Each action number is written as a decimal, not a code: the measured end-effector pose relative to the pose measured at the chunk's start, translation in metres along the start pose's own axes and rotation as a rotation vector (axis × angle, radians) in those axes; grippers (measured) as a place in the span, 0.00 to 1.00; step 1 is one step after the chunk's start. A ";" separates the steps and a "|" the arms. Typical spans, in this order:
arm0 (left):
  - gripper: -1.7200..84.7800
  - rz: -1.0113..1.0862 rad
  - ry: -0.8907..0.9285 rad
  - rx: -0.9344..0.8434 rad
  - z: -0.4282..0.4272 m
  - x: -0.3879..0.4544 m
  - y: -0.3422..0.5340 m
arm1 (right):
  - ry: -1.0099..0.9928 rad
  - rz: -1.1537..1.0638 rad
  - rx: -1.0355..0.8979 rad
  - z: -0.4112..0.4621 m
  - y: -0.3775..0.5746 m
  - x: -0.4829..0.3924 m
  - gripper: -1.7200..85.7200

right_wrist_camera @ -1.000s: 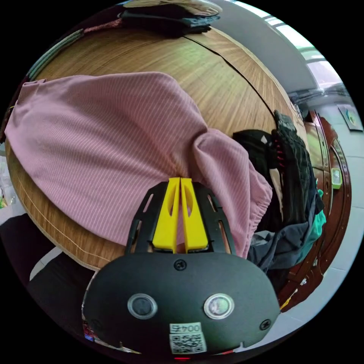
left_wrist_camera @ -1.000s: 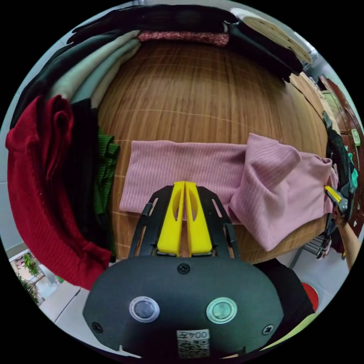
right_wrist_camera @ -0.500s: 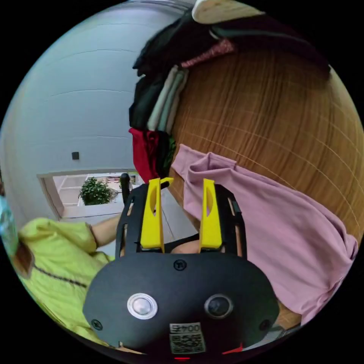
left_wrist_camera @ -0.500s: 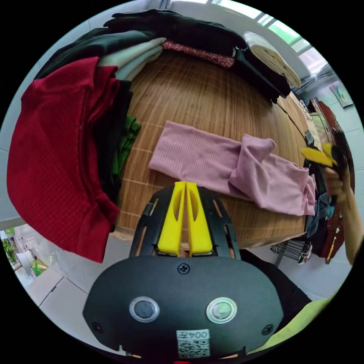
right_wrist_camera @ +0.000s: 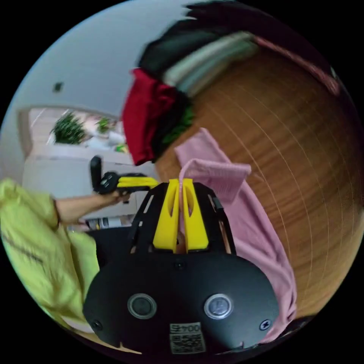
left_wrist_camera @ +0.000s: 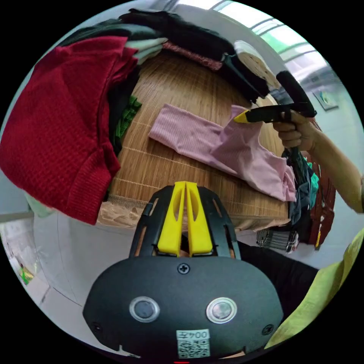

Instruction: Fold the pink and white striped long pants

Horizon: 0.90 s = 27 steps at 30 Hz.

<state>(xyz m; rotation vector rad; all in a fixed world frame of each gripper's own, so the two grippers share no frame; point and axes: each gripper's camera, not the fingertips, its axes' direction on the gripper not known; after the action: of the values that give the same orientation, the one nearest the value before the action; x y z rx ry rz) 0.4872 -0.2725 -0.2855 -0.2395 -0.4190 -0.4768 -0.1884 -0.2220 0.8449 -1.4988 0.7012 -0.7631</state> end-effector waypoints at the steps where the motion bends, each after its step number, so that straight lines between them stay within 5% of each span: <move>1: 0.06 0.027 0.008 0.000 -0.002 0.003 0.001 | -0.050 -0.090 0.011 -0.012 0.010 -0.015 0.02; 6: 0.12 0.277 0.085 0.026 -0.020 0.031 -0.001 | -0.184 -0.195 -0.034 -0.038 0.024 -0.038 0.02; 15: 0.19 0.701 0.090 -0.150 -0.025 0.082 0.005 | -0.035 -0.344 -0.186 -0.052 -0.007 -0.098 0.01; 21: 0.15 0.689 0.288 -0.116 -0.037 0.103 -0.007 | 0.096 -0.422 -0.249 -0.059 -0.025 -0.142 0.02; 27: 0.03 0.427 0.019 0.103 -0.043 0.077 -0.027 | 0.317 -0.273 -0.117 -0.063 -0.067 -0.144 0.04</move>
<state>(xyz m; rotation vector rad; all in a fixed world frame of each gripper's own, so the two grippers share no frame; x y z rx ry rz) 0.5504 -0.3401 -0.2859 -0.2170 -0.3603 -0.0385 -0.3261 -0.1398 0.9049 -1.6178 0.7958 -1.2033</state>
